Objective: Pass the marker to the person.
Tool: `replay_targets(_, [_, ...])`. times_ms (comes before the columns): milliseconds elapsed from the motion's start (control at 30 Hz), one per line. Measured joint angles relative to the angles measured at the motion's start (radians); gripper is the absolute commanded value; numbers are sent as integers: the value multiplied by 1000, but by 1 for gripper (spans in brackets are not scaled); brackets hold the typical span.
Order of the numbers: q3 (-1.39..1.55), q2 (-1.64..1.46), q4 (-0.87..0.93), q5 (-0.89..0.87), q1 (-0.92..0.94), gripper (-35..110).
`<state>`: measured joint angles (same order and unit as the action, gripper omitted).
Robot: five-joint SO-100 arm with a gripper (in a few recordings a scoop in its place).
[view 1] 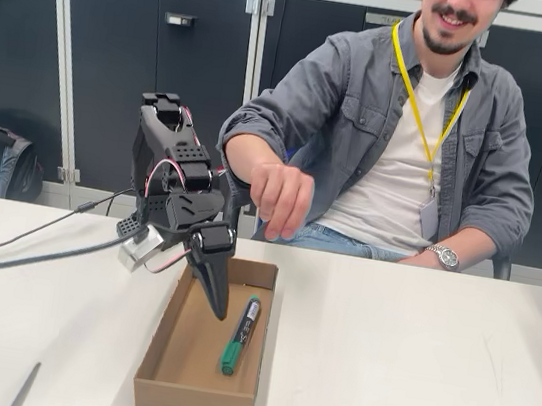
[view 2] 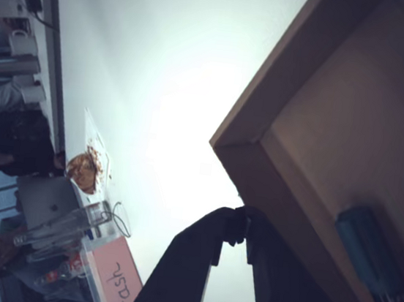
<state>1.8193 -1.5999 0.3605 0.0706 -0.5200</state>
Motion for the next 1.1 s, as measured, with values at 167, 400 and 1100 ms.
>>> replay_targets(167, [2,0,-34,41,0,30])
replay_targets(400, [163,-61,-81,0,34,44])
replay_targets(1100, [60,15,767,-793,14,45])
